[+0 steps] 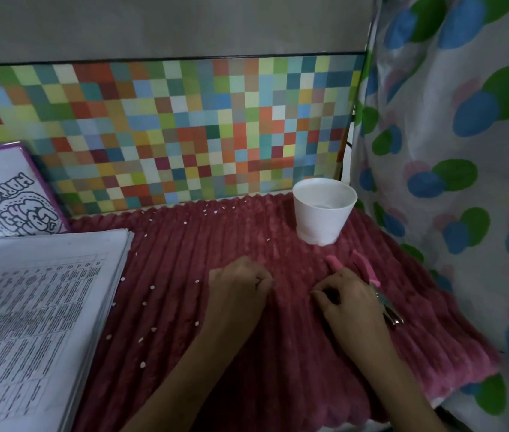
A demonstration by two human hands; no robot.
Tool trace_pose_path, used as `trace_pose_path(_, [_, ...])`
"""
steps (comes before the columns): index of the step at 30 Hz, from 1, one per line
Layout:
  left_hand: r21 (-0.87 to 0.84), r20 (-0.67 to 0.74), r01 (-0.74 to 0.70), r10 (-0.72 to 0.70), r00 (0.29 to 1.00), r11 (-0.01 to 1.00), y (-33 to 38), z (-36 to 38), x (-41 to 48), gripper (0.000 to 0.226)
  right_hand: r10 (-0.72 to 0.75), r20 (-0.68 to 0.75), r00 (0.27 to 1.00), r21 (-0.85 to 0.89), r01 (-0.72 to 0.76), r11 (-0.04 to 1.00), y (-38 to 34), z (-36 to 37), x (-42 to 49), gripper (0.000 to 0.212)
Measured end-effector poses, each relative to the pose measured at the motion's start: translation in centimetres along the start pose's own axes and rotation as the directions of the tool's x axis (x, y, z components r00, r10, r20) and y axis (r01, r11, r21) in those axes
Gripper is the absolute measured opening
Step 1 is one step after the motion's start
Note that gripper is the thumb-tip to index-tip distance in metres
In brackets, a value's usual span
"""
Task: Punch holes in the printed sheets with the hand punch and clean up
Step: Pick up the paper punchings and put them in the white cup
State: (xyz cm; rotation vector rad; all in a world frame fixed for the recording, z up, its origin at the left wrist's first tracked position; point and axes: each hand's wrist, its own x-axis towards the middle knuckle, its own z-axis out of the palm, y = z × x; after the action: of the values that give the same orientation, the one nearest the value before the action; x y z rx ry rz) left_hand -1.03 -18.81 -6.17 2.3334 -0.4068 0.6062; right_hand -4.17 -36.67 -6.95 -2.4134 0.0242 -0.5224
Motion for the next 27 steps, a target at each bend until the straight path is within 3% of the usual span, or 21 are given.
trace_pose_path(4, [-0.088, -0.053, 0.171, -0.176, 0.983, 0.981, -1.5, -3.1, 0.2, 0.022, 0.034, -0.051, 0.998, 0.117, -0.028, 0.993, 0.1, -0.8, 0.0, 0.011])
trace_pose_path(6, [-0.071, -0.036, 0.186, -0.189, 0.981, 0.980, -2.1, -4.5, -0.2, 0.021, 0.013, -0.130, 0.991, 0.115, 0.002, 0.993, -0.6, -1.2, 0.1, 0.011])
trace_pose_path(8, [-0.005, 0.029, 0.157, -0.157, 0.987, 0.988, -2.2, -4.9, -0.6, 0.018, -0.073, -0.159, 0.985, 0.106, 0.091, 0.990, -2.1, -1.1, 0.6, 0.010])
trace_pose_path(10, [0.015, 0.095, 0.131, -0.132, 0.987, 0.991, -2.0, -4.2, -0.9, 0.012, -0.137, -0.063, 0.989, 0.171, 0.146, 0.974, -3.8, 0.0, 1.2, 0.011])
trace_pose_path(13, [0.055, 0.150, 0.121, -0.128, 0.980, 0.991, -1.6, -2.5, -1.2, 0.009, -0.113, 0.137, 0.984, 0.183, 0.087, 0.979, -5.0, 2.1, 2.2, 0.008])
trace_pose_path(16, [0.100, 0.167, 0.110, -0.126, 0.978, 0.989, -1.6, -1.5, -1.5, 0.020, -0.074, 0.225, 0.972, 0.125, 0.046, 0.991, -4.7, 3.1, 2.1, 0.008])
trace_pose_path(20, [0.127, 0.126, 0.058, -0.074, 0.989, 0.990, -1.5, -1.2, -1.4, 0.032, -0.079, 0.231, 0.970, 0.068, 0.065, 0.996, -4.2, 3.3, 2.1, 0.010])
trace_pose_path(24, [0.169, 0.070, -0.037, 0.025, 0.997, 0.985, -1.3, -1.0, -1.1, 0.027, -0.098, 0.216, 0.972, 0.016, 0.096, 0.995, -4.2, 3.6, 1.8, 0.011])
trace_pose_path(27, [0.291, 0.157, -0.138, 0.095, 0.983, 0.947, -1.0, -0.8, -0.6, 0.022, -0.109, 0.177, 0.978, -0.011, 0.112, 0.994, -4.2, 4.0, 1.3, 0.009])
